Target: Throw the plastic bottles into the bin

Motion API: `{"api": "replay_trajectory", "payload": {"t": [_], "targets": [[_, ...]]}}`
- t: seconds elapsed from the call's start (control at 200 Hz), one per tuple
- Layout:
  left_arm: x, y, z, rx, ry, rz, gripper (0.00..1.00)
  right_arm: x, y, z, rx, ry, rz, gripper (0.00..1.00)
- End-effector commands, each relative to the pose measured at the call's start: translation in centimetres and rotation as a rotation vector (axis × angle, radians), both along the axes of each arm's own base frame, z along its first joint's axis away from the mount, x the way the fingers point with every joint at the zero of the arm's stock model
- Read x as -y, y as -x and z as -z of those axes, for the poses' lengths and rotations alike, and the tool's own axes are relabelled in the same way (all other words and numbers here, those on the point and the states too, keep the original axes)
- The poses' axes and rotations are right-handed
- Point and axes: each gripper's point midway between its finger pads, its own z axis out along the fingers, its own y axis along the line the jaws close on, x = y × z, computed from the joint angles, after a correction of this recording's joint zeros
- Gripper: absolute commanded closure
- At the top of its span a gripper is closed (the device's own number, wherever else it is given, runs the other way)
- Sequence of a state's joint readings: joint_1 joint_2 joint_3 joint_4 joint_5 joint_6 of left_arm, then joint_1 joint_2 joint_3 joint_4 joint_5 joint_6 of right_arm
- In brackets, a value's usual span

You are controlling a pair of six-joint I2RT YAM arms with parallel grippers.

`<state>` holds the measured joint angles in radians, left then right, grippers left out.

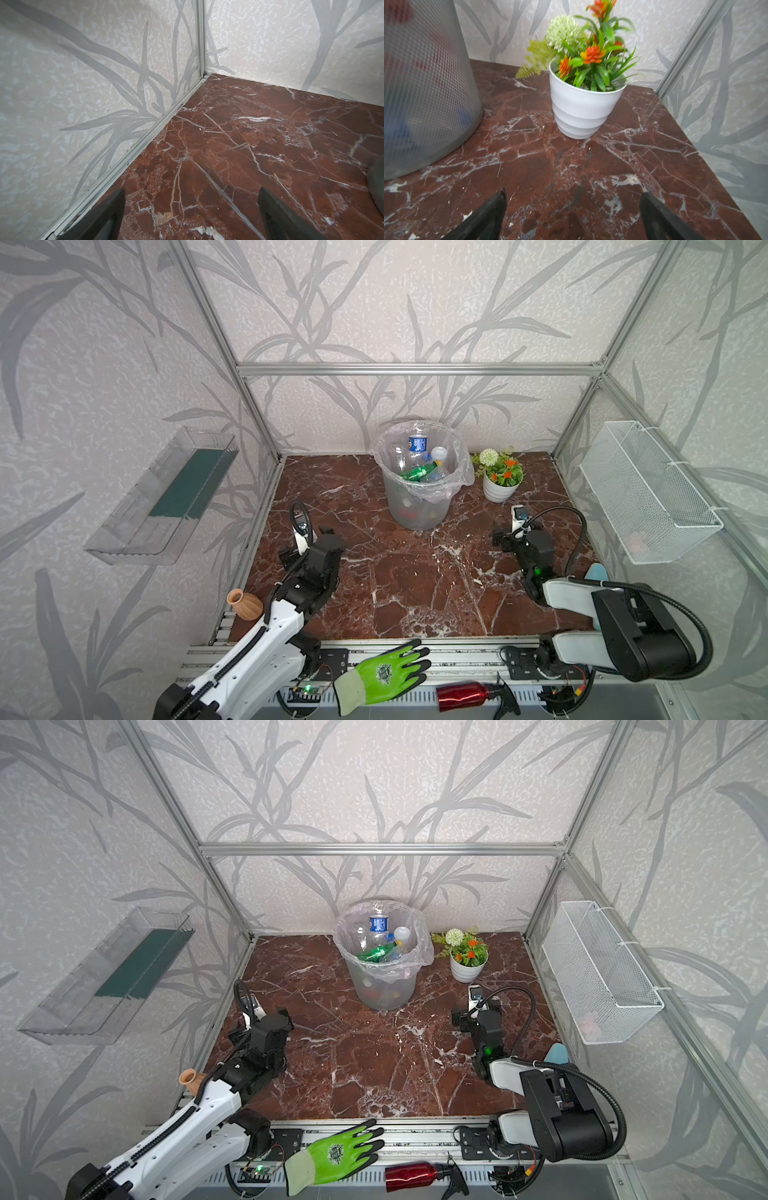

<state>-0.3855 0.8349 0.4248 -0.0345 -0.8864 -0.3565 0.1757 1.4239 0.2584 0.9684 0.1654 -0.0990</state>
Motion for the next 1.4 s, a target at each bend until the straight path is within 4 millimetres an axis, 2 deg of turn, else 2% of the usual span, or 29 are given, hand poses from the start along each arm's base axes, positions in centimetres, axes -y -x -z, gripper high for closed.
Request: {"api": "replay_trajectory", "payload": {"t": [0.0, 0.02, 0.06, 0.12, 0.175, 0.325, 0.41, 0.52, 0.6, 0.67, 0.725, 0.805, 1.395], "targets": [[-0.8, -1.2, -0.1, 0.056, 0.0, -0.005, 0.01, -0.5, -0.8, -0.1, 0.079, -0.006, -0.029, 0.0], [-0.9, -1.5, 0.1, 0.06, 0.007, -0.001, 0.01, -0.5, -0.9, 0.4, 0.08, -0.004, -0.032, 0.0], [-1.2, -1.9, 0.3, 0.063, 0.021, 0.002, 0.01, -0.6, -1.0, 0.0, 0.125, 0.01, -0.028, 0.01], [-1.8, -2.4, 0.7, 0.073, 0.044, -0.005, 0.01, 0.0, -0.7, 0.3, 0.082, -0.002, 0.006, 0.01], [-2.2, -2.9, 1.2, 0.095, 0.058, 0.002, 0.01, 0.4, -1.2, 0.5, 0.057, -0.004, 0.035, 0.01], [-2.8, -4.6, 3.2, 0.091, 0.043, 0.054, 0.01, 0.0, -2.7, 1.0, -0.017, 0.01, 0.022, 0.01], [-2.4, -5.9, 4.5, 0.081, 0.021, 0.126, 0.01, 0.1, -2.7, 1.0, -0.005, 0.004, 0.021, 0.01], [-1.8, -7.7, 4.9, 0.105, 0.003, 0.206, 0.01, 0.1, -2.7, 1.0, -0.007, 0.004, 0.02, 0.01], [-1.5, -9.3, 7.6, 0.041, 0.033, 0.253, 0.01, 0.1, -2.7, 1.0, -0.005, 0.004, 0.02, 0.01], [-1.3, -11.1, 7.9, 0.036, 0.008, 0.271, 0.02, 0.1, -2.7, 0.9, -0.005, 0.003, 0.021, 0.01], [-1.4, -11.0, 8.5, -0.071, 0.056, 0.259, 0.03, 0.1, -2.7, 1.0, -0.007, 0.004, 0.021, 0.01], [-1.7, -11.1, 8.4, -0.03, 0.053, 0.256, 0.03, 0.1, -2.7, 0.9, -0.004, 0.005, 0.021, 0.01], [-1.7, -11.1, 8.5, -0.051, 0.056, 0.255, 0.01, 0.1, -2.7, 1.0, -0.004, 0.005, 0.022, 0.01]]}}
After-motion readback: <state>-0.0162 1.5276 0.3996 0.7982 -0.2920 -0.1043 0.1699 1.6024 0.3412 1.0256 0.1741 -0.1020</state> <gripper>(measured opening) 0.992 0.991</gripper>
